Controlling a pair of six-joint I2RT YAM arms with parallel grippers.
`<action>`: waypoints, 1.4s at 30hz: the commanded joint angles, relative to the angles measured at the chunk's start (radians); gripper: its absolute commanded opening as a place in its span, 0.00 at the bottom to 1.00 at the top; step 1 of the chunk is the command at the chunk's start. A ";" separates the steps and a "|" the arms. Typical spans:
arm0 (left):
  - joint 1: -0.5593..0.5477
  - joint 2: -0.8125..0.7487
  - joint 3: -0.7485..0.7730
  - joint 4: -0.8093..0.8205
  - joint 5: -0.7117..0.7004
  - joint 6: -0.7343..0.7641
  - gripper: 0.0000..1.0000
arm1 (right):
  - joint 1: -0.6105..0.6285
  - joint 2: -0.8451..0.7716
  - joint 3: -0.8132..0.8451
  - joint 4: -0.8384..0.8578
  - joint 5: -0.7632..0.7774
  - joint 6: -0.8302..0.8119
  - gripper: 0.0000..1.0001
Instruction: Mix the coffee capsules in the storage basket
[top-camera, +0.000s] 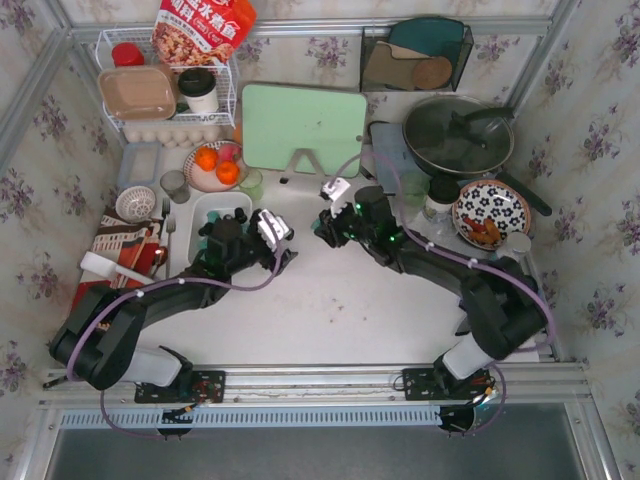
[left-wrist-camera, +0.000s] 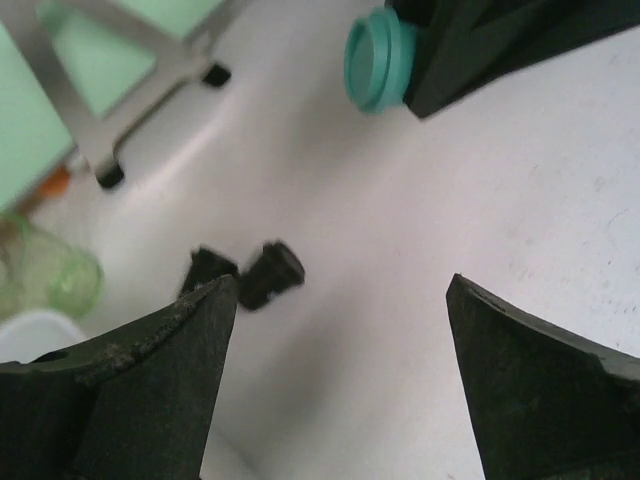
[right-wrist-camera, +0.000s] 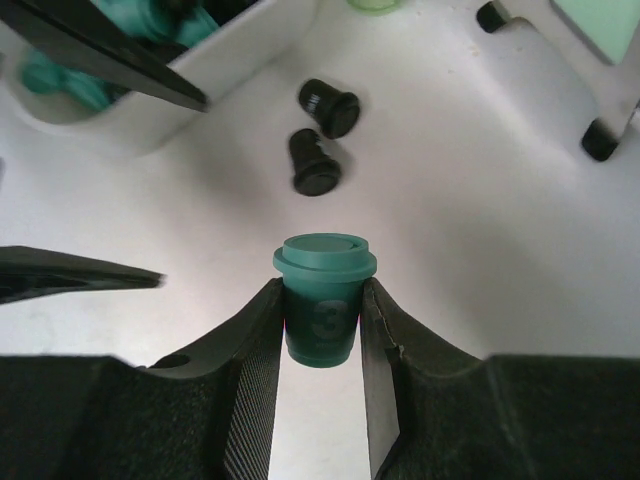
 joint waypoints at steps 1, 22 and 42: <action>-0.039 -0.001 0.000 0.195 0.122 0.154 0.90 | 0.001 -0.112 -0.096 0.136 -0.063 0.282 0.27; -0.271 0.002 0.061 0.179 -0.049 0.382 0.77 | 0.003 -0.266 -0.269 0.302 -0.172 0.585 0.28; -0.081 -0.045 0.068 0.045 -0.349 0.055 0.37 | 0.000 -0.306 -0.128 -0.026 0.334 0.378 0.68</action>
